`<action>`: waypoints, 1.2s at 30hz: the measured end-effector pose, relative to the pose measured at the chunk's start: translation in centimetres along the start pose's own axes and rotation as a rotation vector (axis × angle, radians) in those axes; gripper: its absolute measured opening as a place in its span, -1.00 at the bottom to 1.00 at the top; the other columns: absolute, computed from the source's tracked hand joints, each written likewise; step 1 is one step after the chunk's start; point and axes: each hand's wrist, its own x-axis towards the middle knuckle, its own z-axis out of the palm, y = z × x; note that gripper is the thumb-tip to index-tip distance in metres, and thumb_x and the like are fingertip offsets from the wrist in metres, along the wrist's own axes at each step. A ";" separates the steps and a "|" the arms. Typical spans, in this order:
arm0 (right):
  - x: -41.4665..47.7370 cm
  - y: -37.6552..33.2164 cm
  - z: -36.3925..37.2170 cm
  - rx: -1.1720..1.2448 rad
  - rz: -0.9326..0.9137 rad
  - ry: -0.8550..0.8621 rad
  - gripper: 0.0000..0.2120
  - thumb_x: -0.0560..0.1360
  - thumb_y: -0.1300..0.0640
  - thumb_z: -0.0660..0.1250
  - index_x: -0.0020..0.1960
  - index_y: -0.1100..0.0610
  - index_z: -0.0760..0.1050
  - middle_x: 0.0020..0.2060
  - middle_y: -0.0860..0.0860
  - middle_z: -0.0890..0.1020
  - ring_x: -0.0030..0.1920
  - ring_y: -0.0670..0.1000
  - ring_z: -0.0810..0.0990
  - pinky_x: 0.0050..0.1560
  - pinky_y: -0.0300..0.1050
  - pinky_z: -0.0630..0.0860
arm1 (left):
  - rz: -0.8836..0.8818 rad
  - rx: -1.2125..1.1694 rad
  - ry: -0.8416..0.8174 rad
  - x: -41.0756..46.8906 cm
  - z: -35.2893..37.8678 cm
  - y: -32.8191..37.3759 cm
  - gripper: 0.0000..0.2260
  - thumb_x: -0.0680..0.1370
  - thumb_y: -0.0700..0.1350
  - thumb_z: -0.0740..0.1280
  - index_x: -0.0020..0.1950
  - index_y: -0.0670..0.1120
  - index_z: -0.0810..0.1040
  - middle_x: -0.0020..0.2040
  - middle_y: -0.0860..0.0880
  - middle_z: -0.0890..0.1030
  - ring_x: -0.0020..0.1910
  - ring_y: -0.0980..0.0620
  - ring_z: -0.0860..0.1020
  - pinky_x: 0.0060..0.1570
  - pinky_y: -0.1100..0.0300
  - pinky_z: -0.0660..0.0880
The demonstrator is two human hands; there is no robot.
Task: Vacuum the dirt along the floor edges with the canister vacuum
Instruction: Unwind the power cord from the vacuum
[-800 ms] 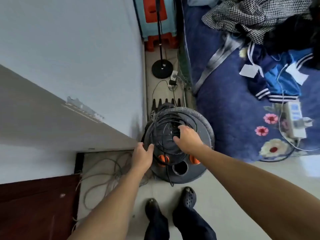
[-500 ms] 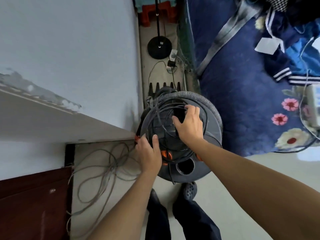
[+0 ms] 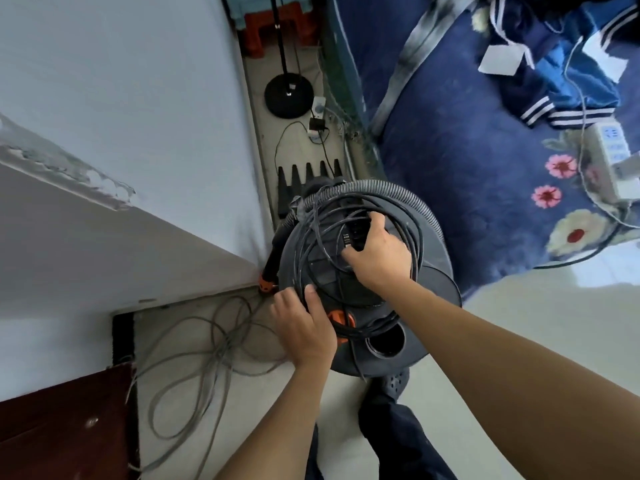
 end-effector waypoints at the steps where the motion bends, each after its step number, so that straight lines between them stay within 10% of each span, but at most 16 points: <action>1: -0.9 0.4 0.4 0.004 0.004 0.029 -0.34 0.50 -0.08 0.29 0.49 0.10 0.12 -0.08 0.09 0.61 -0.02 0.20 0.60 -0.15 -0.03 0.37 | 0.027 -0.001 -0.002 -0.7 -0.2 -0.5 -0.57 0.57 0.13 0.02 -0.10 -0.20 0.47 -0.12 -0.11 0.51 -0.12 -0.01 0.37 -0.16 0.08 0.36; 25: -29.3 14.5 6.3 0.202 0.508 0.253 -0.40 0.53 -0.14 0.25 0.48 0.03 0.17 -0.11 0.08 0.67 -0.03 0.18 0.63 -0.06 0.00 0.42 | 0.509 0.096 -0.454 -22.4 -6.8 -12.8 -0.43 0.63 0.18 -0.05 0.04 -0.28 0.50 -0.04 -0.16 0.51 -0.05 -0.17 0.46 -0.01 0.03 0.36; 36: -35.2 23.4 4.9 0.495 0.967 0.391 -0.41 0.51 -0.07 0.29 0.41 0.15 0.17 -0.02 0.19 0.63 0.04 0.26 0.59 0.08 0.09 0.45 | 0.878 0.198 -0.650 -25.1 -1.8 -8.0 -0.59 0.55 0.14 0.09 -0.17 -0.14 0.54 -0.14 -0.01 0.42 -0.10 -0.05 0.42 -0.05 0.07 0.40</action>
